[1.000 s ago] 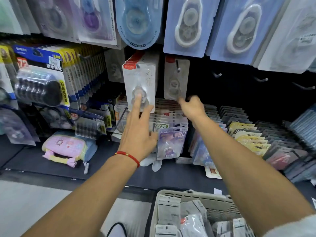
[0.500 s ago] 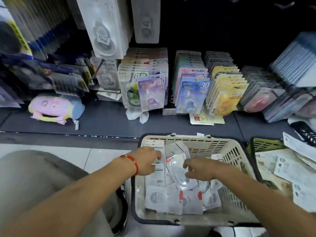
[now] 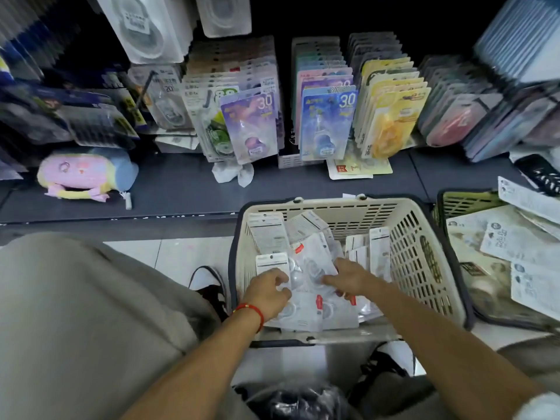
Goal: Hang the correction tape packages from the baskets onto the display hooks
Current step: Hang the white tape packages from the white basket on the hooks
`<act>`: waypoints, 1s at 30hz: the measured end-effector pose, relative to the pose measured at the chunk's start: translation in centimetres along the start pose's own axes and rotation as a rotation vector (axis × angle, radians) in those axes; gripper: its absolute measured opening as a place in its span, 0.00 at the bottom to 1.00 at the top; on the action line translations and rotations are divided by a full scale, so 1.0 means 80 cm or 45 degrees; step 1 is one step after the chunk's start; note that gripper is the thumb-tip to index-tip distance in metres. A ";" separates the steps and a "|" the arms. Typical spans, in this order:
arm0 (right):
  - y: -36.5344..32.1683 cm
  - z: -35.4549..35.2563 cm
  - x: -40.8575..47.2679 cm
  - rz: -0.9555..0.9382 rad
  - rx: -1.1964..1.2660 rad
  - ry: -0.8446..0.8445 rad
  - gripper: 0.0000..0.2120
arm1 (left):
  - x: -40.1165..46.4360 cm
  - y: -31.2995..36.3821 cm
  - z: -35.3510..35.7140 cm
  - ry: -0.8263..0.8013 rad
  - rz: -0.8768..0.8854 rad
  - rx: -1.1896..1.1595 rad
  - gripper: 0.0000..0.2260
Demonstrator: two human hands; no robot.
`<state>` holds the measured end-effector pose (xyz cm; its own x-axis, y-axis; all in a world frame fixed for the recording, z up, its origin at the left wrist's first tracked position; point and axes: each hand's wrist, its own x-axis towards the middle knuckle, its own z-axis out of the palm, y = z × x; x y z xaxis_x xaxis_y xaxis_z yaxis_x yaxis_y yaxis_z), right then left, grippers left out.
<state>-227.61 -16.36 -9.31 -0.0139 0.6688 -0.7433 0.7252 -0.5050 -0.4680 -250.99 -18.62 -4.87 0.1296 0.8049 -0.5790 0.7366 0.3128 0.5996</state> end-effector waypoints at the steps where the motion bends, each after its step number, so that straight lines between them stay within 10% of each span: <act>1: -0.002 -0.010 -0.005 0.024 0.167 -0.052 0.20 | 0.003 0.003 0.000 0.020 -0.049 -0.086 0.13; 7: 0.002 -0.058 -0.054 -0.034 0.619 -0.374 0.16 | 0.009 0.017 0.007 -0.109 -0.286 -0.759 0.25; 11: -0.025 -0.023 -0.057 -0.224 0.601 -0.500 0.18 | 0.002 0.024 0.013 -0.163 -0.145 -1.196 0.13; 18: 0.006 0.030 -0.013 -0.286 -0.551 0.037 0.13 | -0.006 0.002 0.000 0.356 0.053 -0.611 0.14; 30: -0.025 -0.072 -0.036 -0.570 -0.028 0.063 0.06 | 0.004 0.005 0.000 0.433 0.370 -0.279 0.10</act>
<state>-225.06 -14.15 -3.44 -0.2971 0.8441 -0.4463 0.6696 -0.1491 -0.7276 -250.69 -18.22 -4.82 0.0576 0.9821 -0.1796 0.5406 0.1205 0.8326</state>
